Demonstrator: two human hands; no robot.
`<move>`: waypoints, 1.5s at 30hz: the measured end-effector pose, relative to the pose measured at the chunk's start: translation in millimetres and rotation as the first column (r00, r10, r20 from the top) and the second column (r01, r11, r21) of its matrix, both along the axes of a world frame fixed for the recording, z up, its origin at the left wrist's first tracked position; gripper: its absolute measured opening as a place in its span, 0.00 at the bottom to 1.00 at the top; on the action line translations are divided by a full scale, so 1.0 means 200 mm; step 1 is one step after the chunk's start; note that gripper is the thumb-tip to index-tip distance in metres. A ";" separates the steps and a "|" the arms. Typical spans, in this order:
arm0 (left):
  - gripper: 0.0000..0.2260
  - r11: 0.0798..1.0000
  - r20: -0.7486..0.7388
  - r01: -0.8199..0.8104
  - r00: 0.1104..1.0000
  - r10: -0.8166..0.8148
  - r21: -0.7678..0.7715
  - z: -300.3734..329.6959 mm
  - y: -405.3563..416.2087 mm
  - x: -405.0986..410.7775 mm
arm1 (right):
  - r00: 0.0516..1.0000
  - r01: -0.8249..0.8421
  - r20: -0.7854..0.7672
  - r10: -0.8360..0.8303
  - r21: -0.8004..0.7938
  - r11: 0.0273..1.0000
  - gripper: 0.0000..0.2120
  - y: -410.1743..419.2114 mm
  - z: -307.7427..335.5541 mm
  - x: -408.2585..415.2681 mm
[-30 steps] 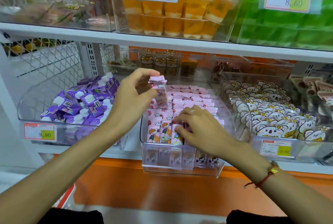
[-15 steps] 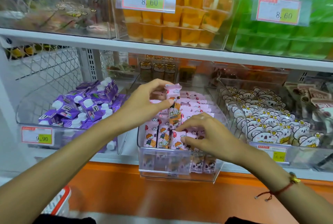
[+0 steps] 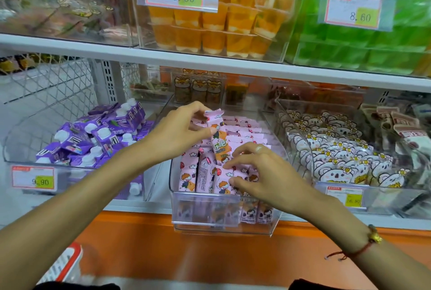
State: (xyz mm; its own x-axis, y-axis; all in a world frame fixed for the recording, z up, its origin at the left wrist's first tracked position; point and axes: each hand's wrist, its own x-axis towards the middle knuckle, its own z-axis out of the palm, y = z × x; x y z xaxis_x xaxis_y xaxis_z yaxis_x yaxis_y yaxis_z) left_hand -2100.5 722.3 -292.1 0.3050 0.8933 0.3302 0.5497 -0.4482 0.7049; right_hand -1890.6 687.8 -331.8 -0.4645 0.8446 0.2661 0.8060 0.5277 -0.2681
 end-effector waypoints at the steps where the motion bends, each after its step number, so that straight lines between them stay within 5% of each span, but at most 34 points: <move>1: 0.12 0.999 -0.066 -0.016 0.998 0.018 0.036 0.01 -0.01 -0.01 | 1.000 -0.002 0.004 0.002 -0.003 1.000 0.14 0.00 0.00 0.00; 7: 0.12 0.983 -0.232 -0.070 0.967 0.108 0.168 0.06 -0.06 -0.05 | 0.999 -0.031 -0.042 0.030 -0.008 0.999 0.12 -0.01 0.01 0.00; 15: 0.12 1.000 0.198 -0.019 0.980 0.019 0.000 0.05 -0.02 -0.06 | 0.993 -0.070 -0.092 0.070 -0.004 0.998 0.09 -0.03 0.03 0.02; 28: 0.13 1.000 -0.333 0.029 0.943 -0.027 0.003 0.06 0.03 0.06 | 0.991 -0.080 -0.107 0.076 -0.040 0.996 0.09 -0.03 0.03 0.02; 34: 0.14 0.975 -0.683 0.085 0.726 0.082 0.206 -0.12 0.08 0.13 | 0.995 -0.055 -0.079 0.053 -0.018 0.998 0.09 -0.02 0.01 0.01; 39: 0.18 0.951 -0.660 0.048 0.730 0.175 0.304 -0.04 0.08 0.07 | 0.988 -0.029 -0.156 0.022 -0.041 0.999 0.15 0.02 0.04 -0.02; 43: 0.24 0.937 -0.840 0.055 0.465 0.281 0.344 -0.05 0.09 0.08 | 0.991 0.047 -0.122 -0.054 -0.062 0.997 0.15 0.08 0.07 -0.08; 45: 0.28 0.956 -0.868 0.043 0.434 0.242 0.289 -0.04 0.09 0.09 | 0.991 0.091 -0.098 -0.093 -0.029 0.995 0.13 0.08 0.07 -0.10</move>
